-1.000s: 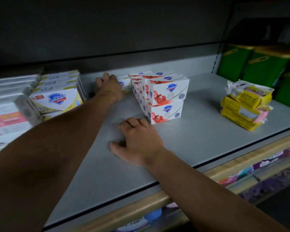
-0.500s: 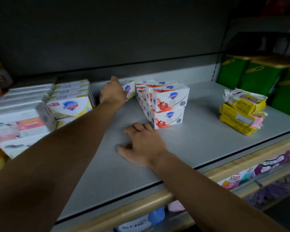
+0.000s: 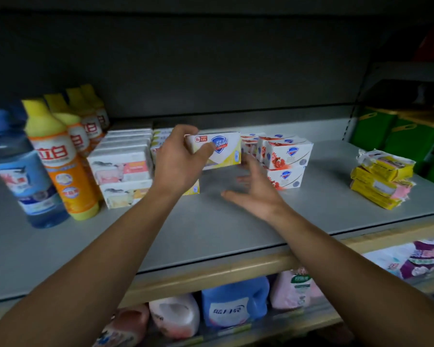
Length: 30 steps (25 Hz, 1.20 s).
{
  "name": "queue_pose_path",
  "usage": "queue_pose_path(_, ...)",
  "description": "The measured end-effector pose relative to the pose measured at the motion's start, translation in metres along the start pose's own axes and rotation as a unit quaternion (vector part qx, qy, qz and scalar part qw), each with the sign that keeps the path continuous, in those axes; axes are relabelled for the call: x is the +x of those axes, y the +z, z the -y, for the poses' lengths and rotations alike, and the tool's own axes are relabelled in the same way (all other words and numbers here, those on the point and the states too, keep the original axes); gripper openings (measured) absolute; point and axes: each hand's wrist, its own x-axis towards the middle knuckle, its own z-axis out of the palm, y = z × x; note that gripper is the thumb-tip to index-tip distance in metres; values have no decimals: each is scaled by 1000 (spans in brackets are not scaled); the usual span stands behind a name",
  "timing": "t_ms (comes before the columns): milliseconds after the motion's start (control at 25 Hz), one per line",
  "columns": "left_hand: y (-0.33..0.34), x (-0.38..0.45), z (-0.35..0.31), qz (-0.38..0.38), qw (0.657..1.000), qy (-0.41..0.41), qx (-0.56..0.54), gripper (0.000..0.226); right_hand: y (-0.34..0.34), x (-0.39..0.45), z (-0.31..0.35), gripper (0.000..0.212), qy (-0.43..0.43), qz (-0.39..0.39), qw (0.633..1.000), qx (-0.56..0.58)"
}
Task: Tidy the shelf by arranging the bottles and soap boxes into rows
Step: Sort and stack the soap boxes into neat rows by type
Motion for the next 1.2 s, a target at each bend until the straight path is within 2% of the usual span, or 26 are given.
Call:
queue_pose_path(80, -21, -14, 7, 25, 991, -84, -100, 28, 0, -5, 21, 102, -64, -11, 997, 32)
queue_pose_path(200, -44, -28, 19, 72, 952, -193, -226, 30, 4, -11, 45, 78, -168, 28, 985, -24)
queue_pose_path(240, -50, -32, 23, 85, 941, -219, -242, 32, 7, -13, 51, 70, -174, 40, 983, -36)
queue_pose_path(360, -67, -41, 36, 116, 914, -274, -276, 29, 17, -21, 61, 48, -95, 60, 994, 8)
queue_pose_path(440, -77, -46, 44, 133, 906, -293, -276, 35, 23, -24, 66, 25, -12, 66, 995, 72)
queue_pose_path(480, -80, -48, 49, 141, 908, -298, -259, 41, 26, -25, 68, 24, 37, 74, 991, 109)
queue_pose_path(560, -82, -52, 55, 157, 916, -312, -200, 55, 32, -27, 71, 41, 126, 102, 975, 151)
queue_pose_path(640, -80, -55, 59, 174, 917, -332, -137, 67, 35, -29, 71, 51, 190, 132, 963, 142)
queue_pose_path(800, -78, -51, 65, 186, 910, -359, -92, 74, 38, -26, 69, 54, 243, 162, 948, 123)
queue_pose_path(880, -78, -50, 69, 188, 908, -357, -112, 69, 37, -25, 68, 48, 218, 146, 958, 119)
queue_pose_path(1000, -76, -50, 72, 170, 898, -354, -200, 51, 38, -28, 64, 39, 86, 94, 989, 76)
queue_pose_path(1080, -73, -53, 76, 141, 899, -321, -262, 35, 40, -32, 62, 48, 7, 82, 995, 53)
queue_pose_path(1120, -72, -54, 78, 127, 898, -299, -297, 29, 43, -35, 62, 49, -5, 73, 994, 80)
queue_pose_path(1200, -70, -57, 81, 107, 881, -267, -375, 18, 51, -37, 63, 41, 25, 48, 976, 210)
